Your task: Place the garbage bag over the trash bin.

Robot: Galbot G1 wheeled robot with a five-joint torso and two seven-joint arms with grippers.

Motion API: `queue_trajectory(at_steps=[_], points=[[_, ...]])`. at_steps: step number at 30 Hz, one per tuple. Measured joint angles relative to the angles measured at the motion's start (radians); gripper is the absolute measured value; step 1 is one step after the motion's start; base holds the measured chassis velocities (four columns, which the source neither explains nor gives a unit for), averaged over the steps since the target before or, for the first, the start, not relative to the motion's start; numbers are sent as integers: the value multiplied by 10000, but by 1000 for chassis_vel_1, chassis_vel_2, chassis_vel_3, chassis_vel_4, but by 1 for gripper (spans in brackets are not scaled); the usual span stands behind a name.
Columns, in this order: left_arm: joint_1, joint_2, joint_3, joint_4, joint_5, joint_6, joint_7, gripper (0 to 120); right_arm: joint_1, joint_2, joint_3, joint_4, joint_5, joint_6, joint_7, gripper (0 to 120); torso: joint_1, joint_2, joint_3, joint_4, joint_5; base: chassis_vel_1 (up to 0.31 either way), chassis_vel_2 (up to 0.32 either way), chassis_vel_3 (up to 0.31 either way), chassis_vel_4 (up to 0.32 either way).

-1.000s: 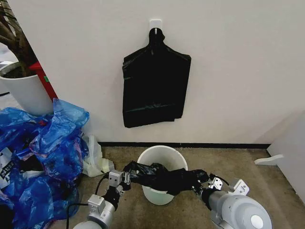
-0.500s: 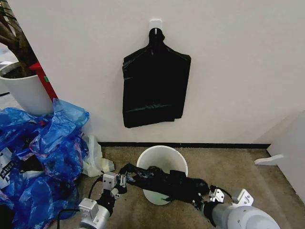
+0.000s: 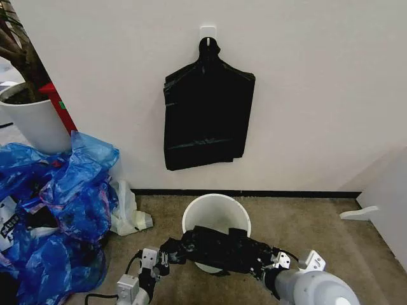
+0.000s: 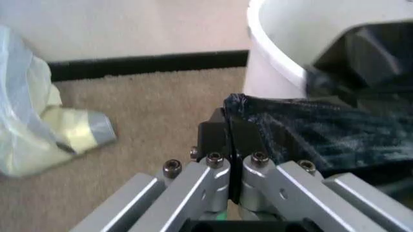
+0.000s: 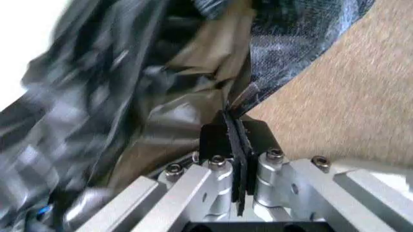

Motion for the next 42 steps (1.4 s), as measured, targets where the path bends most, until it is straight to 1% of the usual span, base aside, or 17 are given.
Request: queue_trajectory(at_steps=[4, 9, 13, 17, 21, 24, 27, 32, 34, 38, 39, 40, 41, 42], points=[[-684, 7, 138, 279, -47, -93, 43, 0, 369, -42, 120, -775, -281, -31, -320, 0, 0, 0, 0, -1, 1, 0, 0, 0, 0], [-1173, 15, 195, 447, -75, -160, 45, 0, 816, -127, 186, -1306, -457, -30, -561, 0, 1, 0, 1, -1, 1, 0, 0, 0, 0], [-1305, 26, 198, 571, -82, -232, 48, 0, 1062, -118, 175, -1598, -511, -32, -636, 0, 1, 0, 1, -1, 1, 0, 0, 0, 0], [-1319, 27, 182, 687, -82, -361, 153, 0, 1276, -33, 105, -2022, -852, -98, -999, 0, 0, 0, 0, 0, 1, 0, 0, 0, 0], [-1329, -30, 178, 779, -80, -458, 207, 0, 1404, -17, 103, -2206, -969, -106, -1125, 0, 0, 0, 0, 1, 1, 0, 0, 0, 0], [-1353, -119, 172, 977, -57, -576, 351, 0, 1465, -12, 103, -2380, -1403, -170, -1558, 0, 1, 0, 0, 1, 1, 0, 0, 0, 0], [-1470, -175, 164, 1105, -69, -611, 403, 0, 1438, -67, 134, -2376, -1655, -291, -1799, 0, 1, 0, 0, 0, 2, 0, 0, 0, 0], [-1655, -307, 164, 1258, -97, -596, 446, 0, 1347, -209, 151, -2180, -1701, -506, -1824, 0, 1, 0, 0, -2, 1, 0, 0, 0, 0], [-1642, -354, 164, 1279, -93, -565, 436, 0, 1285, -225, 160, -2083, -1727, -679, -1796, 4, 0, 0, 0, -1, 1, 0, 0, 0, 0], [-1467, -416, 161, 1168, 6, -435, 377, 0, 1154, -261, 148, -1922, -1803, -766, -1716, 19, 1, 0, 0, 1, 1, 0, 0, 0, 0], [-1467, -416, 161, 1168, 6, -435, 377, 0, 1154, -261, 148, -1922, -1803, -766, -1716, 19, 1, 0, 0, 1, 1, 0, 0, 0, 0], [-1371, -435, 138, 1068, 28, -398, 321, 0, 1096, -294, 150, -1850, -1807, -778, -1689, 25, 0, 0, -1, 0, 2, 0, 0, 0, 0], [-1259, -449, 108, 969, 36, -335, 241, 4, 1022, -339, 157, -1780, -1808, -790, -1654, 31, 1, 0, -1, 0, 1, 0, 0, 0, 0], [-1214, -450, 85, 931, 38, -304, 217, 7, 1001, -351, 160, -1760, -1808, -796, -1645, 32, 0, 0, -1, 0, 1, 0, 0, 0, 0]])
